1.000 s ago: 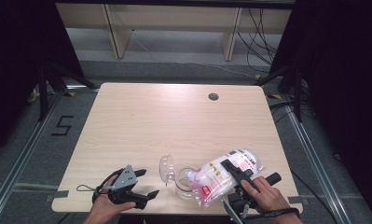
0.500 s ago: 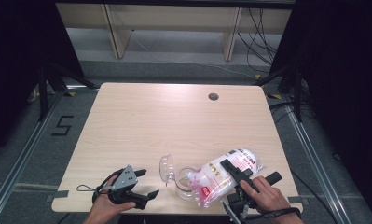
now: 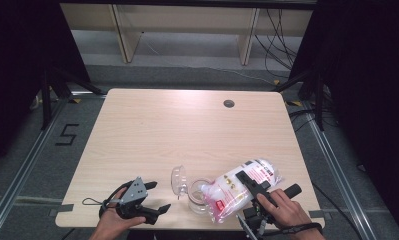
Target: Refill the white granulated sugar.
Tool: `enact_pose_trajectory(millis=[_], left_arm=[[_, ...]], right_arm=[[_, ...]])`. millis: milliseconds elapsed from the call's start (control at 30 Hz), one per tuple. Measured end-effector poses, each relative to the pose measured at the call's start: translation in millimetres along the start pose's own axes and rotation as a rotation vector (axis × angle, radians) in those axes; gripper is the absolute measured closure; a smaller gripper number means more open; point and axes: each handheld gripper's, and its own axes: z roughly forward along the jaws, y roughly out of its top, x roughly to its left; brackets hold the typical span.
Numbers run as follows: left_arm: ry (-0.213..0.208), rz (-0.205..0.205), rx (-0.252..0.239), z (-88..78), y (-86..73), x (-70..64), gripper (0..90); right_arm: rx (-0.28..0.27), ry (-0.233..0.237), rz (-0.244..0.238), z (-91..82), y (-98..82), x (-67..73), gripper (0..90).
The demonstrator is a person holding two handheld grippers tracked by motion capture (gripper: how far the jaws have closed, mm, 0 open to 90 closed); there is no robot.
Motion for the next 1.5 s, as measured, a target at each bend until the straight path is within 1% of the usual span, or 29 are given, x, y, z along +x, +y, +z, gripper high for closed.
enact_pose_trajectory(millis=[33, 67, 167, 200, 267, 400, 433, 533, 567, 633, 667, 700, 767, 800, 900, 933, 967, 1000, 1033, 1100, 1133, 1200, 1267, 1300, 1333, 1500], left_arm=[[0.003, 0.010, 0.000, -0.1, 0.2, 0.5, 15.4], [0.002, 0.011, -0.002, -0.1, 0.2, 0.6, 15.4], [0.003, 0.006, -0.001, -0.2, 0.1, 0.3, 15.3], [0.003, 0.006, -0.001, -0.2, 0.1, 0.3, 15.4], [0.003, 0.007, -0.001, -0.2, 0.2, 0.3, 15.3], [0.000, 0.007, -0.001, -0.3, 0.2, 0.6, 15.4], [0.001, -0.001, -0.001, -0.2, 0.1, 0.1, 15.3], [0.004, 0.008, -0.002, -0.2, 0.2, 0.5, 15.3], [0.001, -0.003, -0.001, -0.2, 0.0, 0.2, 15.4], [0.001, 0.001, -0.006, 0.0, -0.2, 0.6, 15.4], [0.004, 0.001, 0.001, -0.5, 0.1, 0.5, 15.3], [0.002, -0.001, -0.006, 0.0, -0.3, 0.6, 15.3], [0.001, -0.005, -0.014, 0.7, -0.5, 0.0, 15.4], [0.004, -0.001, -0.001, -0.3, 0.0, 0.0, 15.3], [0.005, -0.003, -0.003, -0.1, -0.1, -0.1, 15.3], [0.000, -0.003, -0.014, 0.7, -0.4, 0.2, 15.3], [0.000, -0.003, -0.014, 0.7, -0.4, 0.2, 15.3], [0.000, 0.002, -0.013, 0.6, -0.3, 0.5, 15.4], [0.000, 0.000, -0.013, 0.7, -0.4, 0.4, 15.3], [0.000, 0.000, -0.013, 0.7, -0.4, 0.4, 15.4], [-0.001, 0.003, -0.002, 0.0, -0.1, 0.5, 15.3], [-0.001, 0.003, -0.002, -0.1, 0.0, 0.6, 15.4], [0.003, -0.001, -0.013, 0.6, -0.5, 0.5, 15.4], [0.001, -0.002, -0.007, 0.1, -0.2, 0.6, 15.4], [0.002, -0.002, -0.008, 0.0, -0.3, 0.5, 15.3], [0.000, -0.006, -0.012, 0.1, -0.2, 0.2, 15.3]], right_arm=[[-0.001, 0.003, 0.000, 0.1, 0.1, -0.2, 50.6], [-0.001, 0.000, -0.003, 0.1, 0.2, 0.0, 50.6], [-0.009, -0.002, -0.011, 0.5, 0.3, -0.4, 50.7], [-0.009, 0.000, -0.005, 0.3, 0.3, -0.3, 50.7], [-0.006, -0.002, -0.012, 0.4, 0.6, -0.1, 50.8], [-0.009, -0.002, -0.007, 0.2, 0.4, -0.4, 50.8], [-0.009, -0.002, -0.008, 0.1, 0.4, -0.4, 50.8], [-0.009, -0.002, -0.012, 0.0, 0.4, -0.1, 50.9], [-0.009, -0.002, -0.013, -0.2, 0.4, -0.1, 50.9], [-0.009, -0.002, -0.015, -0.2, 0.5, -0.3, 50.9], [-0.003, 0.003, 0.003, -0.5, 0.5, 1.1, 50.9], [-0.009, -0.002, -0.015, -0.4, 0.8, -0.5, 51.0], [-0.014, -0.004, -0.014, -0.2, 0.9, -0.4, 51.0], [-0.014, -0.003, -0.014, -0.3, 0.9, -0.4, 51.0], [-0.014, -0.003, -0.018, -0.3, 1.1, -0.3, 51.0], [-0.014, -0.002, -0.018, -0.2, 1.1, -0.3, 51.0], [-0.014, -0.004, -0.019, -0.3, 1.1, -0.3, 51.0], [-0.017, -0.004, -0.028, 0.0, 1.2, -1.1, 51.0], [-0.011, -0.001, -0.021, -0.4, 1.1, -0.6, 51.0], [-0.011, -0.003, -0.022, -0.4, 1.1, -0.7, 51.1], [-0.011, -0.002, -0.022, -0.5, 1.0, -0.6, 51.1], [-0.011, -0.004, -0.021, -0.5, 1.1, -0.4, 51.1], [-0.012, -0.004, -0.023, -0.5, 1.1, -0.5, 51.2], [-0.016, -0.005, -0.033, -0.2, 1.2, -1.3, 51.1], [-0.010, -0.003, -0.024, -0.7, 1.0, -0.7, 51.1], [-0.012, -0.007, -0.027, -0.8, 0.8, -0.9, 51.2]])
